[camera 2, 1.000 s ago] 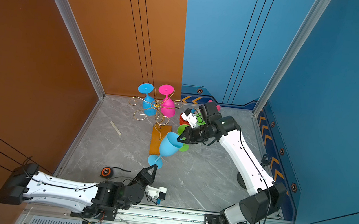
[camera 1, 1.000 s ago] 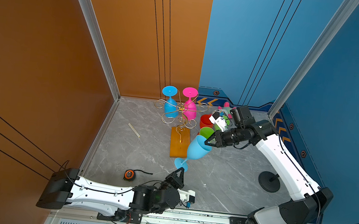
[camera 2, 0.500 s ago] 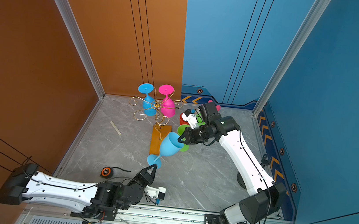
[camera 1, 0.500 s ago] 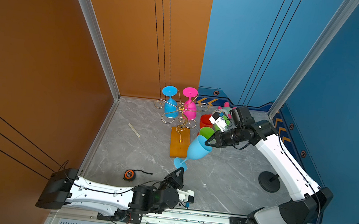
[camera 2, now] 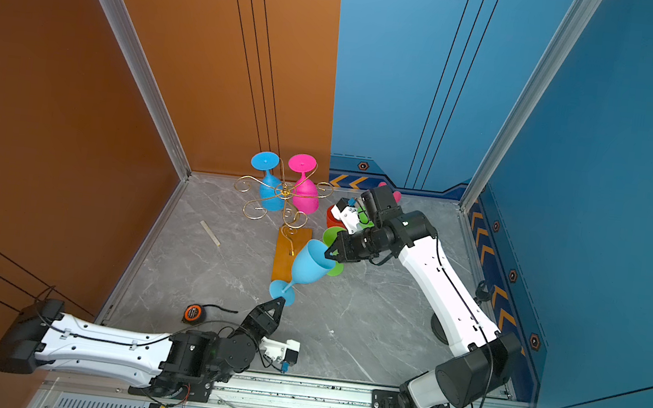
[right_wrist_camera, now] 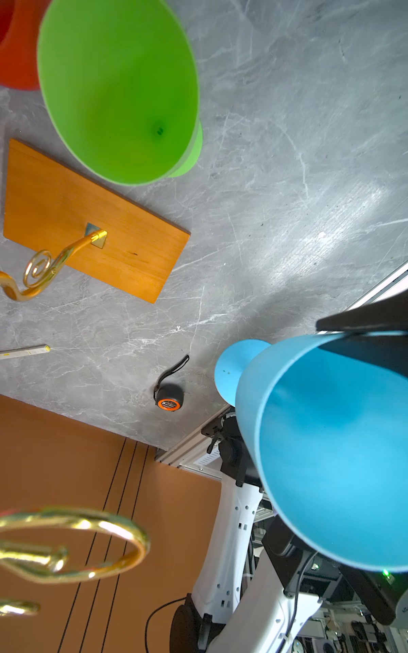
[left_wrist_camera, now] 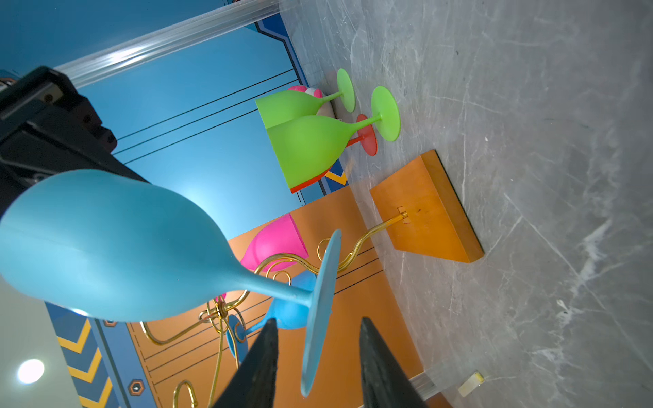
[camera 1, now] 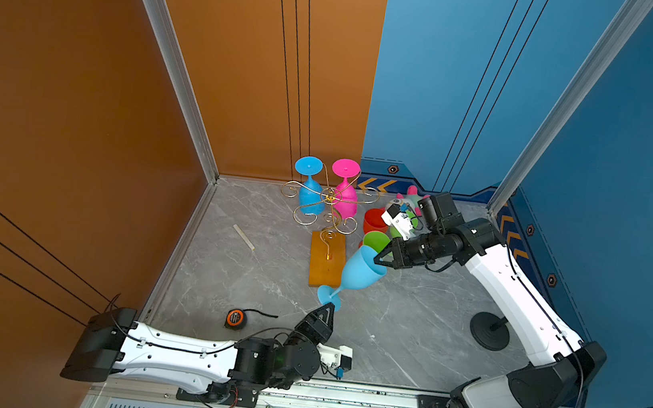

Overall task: Take the wine glass off the wine glass rack
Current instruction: 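Grasp the cyan glass rim with the right gripper while the left releases the foot, then carry the cyan glass beside the green glasses with the right gripper while the left retracts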

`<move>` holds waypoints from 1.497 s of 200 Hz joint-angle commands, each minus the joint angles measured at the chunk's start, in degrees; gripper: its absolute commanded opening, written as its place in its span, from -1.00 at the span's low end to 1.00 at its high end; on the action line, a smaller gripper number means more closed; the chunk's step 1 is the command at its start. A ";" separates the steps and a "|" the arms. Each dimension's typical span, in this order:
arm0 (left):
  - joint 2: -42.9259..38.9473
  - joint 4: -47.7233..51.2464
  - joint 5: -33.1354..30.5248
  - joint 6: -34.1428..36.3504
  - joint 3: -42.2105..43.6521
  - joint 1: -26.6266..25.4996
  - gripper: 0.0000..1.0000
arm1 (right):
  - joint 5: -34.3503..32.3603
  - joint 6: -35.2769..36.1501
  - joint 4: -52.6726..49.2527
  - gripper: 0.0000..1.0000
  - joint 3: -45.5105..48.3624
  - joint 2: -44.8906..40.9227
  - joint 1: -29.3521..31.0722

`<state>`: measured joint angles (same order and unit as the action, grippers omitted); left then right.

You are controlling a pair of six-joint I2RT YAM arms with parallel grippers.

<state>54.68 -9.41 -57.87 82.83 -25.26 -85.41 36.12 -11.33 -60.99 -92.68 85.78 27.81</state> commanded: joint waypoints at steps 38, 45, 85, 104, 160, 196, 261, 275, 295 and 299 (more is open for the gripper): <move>-2.33 3.73 0.65 -12.62 -0.51 -0.20 0.17 | -8.47 2.03 -0.97 -1.00 -1.93 -2.01 0.62; -2.47 4.77 0.65 -14.27 -0.95 -0.20 0.25 | -9.15 2.18 -0.97 -1.00 -1.80 -2.10 0.70; -2.96 10.77 -0.23 -28.27 -4.40 -0.20 0.58 | -13.50 3.17 -1.43 -1.00 -1.18 -2.81 1.52; -4.13 13.17 -0.90 -34.33 -5.68 0.06 0.62 | -16.23 3.97 -2.49 -1.00 -1.18 -2.69 2.11; -7.42 25.29 -2.69 -55.40 -11.35 3.51 0.68 | -23.35 5.43 -4.30 -1.00 0.45 -2.87 3.21; -10.84 29.19 0.17 -65.11 -12.62 7.59 0.84 | -28.89 5.71 -5.42 -1.00 1.69 -2.77 2.87; -15.76 39.82 10.68 -81.17 -14.33 20.69 0.90 | -32.16 5.80 -5.37 -1.00 3.56 -1.80 -0.40; -16.29 40.99 12.10 -82.65 -14.47 22.52 0.90 | -33.69 5.29 -5.37 -1.00 3.64 -1.50 -1.20; -16.62 42.49 13.56 -84.06 -14.96 25.25 0.90 | -36.27 4.66 -5.37 -1.00 3.70 -1.07 -2.17; -16.57 42.72 13.89 -84.34 -15.04 25.80 0.90 | -36.71 4.55 -5.37 -1.00 3.71 -0.98 -2.38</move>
<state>38.61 29.15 -48.16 3.33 -38.35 -62.30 4.16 -6.15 -65.01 -89.71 84.44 26.55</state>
